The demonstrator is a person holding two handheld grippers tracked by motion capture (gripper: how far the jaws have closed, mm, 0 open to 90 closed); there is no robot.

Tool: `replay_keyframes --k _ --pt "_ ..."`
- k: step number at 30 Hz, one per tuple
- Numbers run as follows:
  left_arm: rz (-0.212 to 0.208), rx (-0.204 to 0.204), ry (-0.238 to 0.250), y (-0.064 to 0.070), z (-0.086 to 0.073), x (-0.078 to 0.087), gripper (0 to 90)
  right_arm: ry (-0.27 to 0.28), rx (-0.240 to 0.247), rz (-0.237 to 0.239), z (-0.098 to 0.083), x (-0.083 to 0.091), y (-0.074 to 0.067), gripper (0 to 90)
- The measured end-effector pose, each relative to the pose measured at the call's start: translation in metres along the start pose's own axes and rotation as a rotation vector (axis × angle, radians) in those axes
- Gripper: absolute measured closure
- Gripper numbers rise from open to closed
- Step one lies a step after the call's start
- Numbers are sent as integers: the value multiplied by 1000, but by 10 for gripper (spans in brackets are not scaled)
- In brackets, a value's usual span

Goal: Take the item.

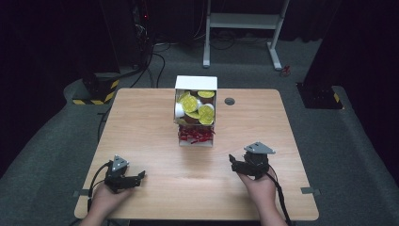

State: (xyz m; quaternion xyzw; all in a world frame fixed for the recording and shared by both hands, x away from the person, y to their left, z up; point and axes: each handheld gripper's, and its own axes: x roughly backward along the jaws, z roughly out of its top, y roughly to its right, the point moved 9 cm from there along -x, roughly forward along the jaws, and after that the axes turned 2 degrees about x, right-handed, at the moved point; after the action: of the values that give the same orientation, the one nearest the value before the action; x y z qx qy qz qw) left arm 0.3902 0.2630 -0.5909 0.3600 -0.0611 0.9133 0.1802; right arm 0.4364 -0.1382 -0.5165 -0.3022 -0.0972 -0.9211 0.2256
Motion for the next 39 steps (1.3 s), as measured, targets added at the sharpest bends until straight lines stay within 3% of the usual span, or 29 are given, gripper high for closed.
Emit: replay_keyframes --k 2,8,14,27,39 --pt "-4 5 -2 1 0 0 143 19 21 -9 6 0 -1 218" --pt "-3 5 -2 0 0 0 143 28 4 -5 11 0 -2 230" --pt "-3 5 -2 0 0 0 143 37 17 23 18 -7 -10 275" --pt "-2 -2 -2 0 0 0 143 81 38 28 34 -14 -22 332" --pt "-9 1 -1 0 0 -1 143 86 38 40 47 -21 -31 378"
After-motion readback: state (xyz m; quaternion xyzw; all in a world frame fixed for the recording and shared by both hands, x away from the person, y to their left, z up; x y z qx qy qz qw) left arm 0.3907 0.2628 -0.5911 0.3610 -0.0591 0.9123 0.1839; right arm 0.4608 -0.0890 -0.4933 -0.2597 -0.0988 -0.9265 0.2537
